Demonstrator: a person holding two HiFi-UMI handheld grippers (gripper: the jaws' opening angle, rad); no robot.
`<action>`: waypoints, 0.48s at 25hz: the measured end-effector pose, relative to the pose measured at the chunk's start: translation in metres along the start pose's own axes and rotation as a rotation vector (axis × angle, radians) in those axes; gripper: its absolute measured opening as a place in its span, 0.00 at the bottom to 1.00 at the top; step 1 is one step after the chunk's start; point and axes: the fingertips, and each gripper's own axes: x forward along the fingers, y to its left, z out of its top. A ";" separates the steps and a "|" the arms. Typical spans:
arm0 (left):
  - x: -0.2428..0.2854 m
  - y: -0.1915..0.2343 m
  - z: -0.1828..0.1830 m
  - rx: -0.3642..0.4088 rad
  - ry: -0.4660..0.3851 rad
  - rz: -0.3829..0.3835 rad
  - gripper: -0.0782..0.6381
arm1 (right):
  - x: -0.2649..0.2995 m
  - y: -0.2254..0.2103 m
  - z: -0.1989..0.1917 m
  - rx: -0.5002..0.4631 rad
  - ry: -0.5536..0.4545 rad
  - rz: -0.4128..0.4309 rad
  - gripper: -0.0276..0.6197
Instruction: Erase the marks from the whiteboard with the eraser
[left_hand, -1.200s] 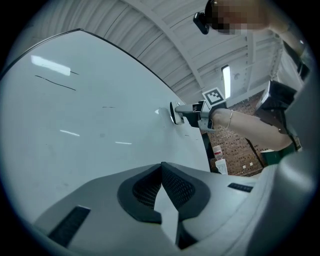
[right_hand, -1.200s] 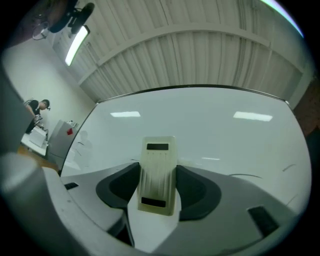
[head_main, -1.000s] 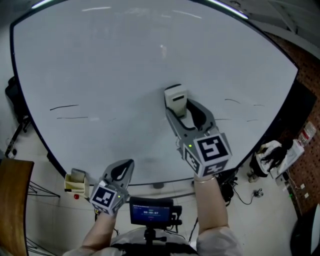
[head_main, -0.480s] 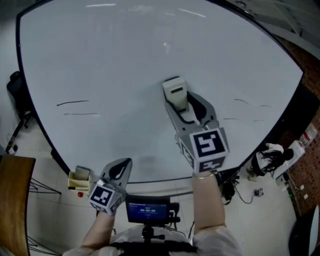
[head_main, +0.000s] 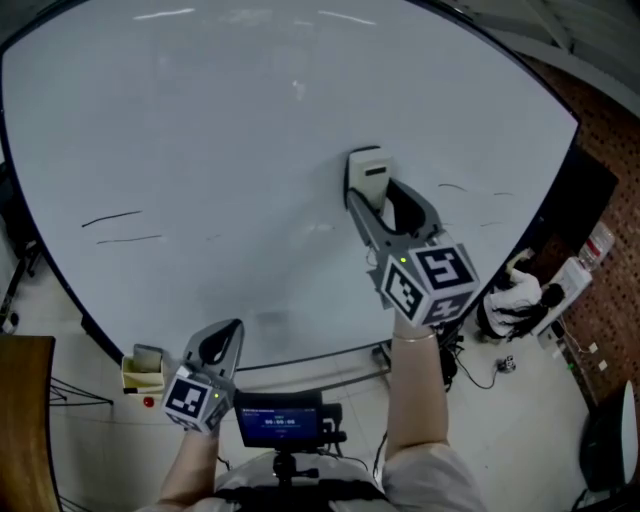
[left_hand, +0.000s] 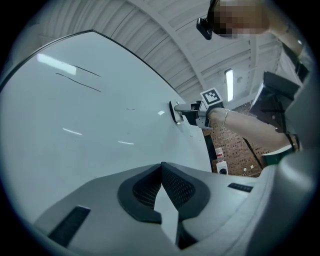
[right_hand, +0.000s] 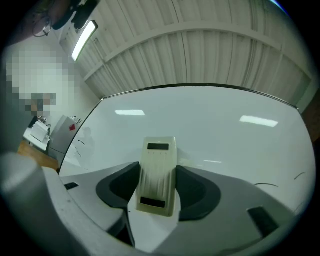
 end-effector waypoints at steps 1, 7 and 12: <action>0.001 0.000 -0.001 -0.001 0.001 -0.002 0.10 | -0.004 -0.011 -0.002 0.015 0.000 -0.016 0.41; 0.000 0.003 -0.002 -0.006 0.006 0.010 0.10 | -0.032 -0.085 -0.024 0.108 0.017 -0.155 0.41; 0.003 0.000 -0.002 0.005 0.010 0.009 0.10 | -0.040 -0.103 -0.035 0.161 0.004 -0.201 0.41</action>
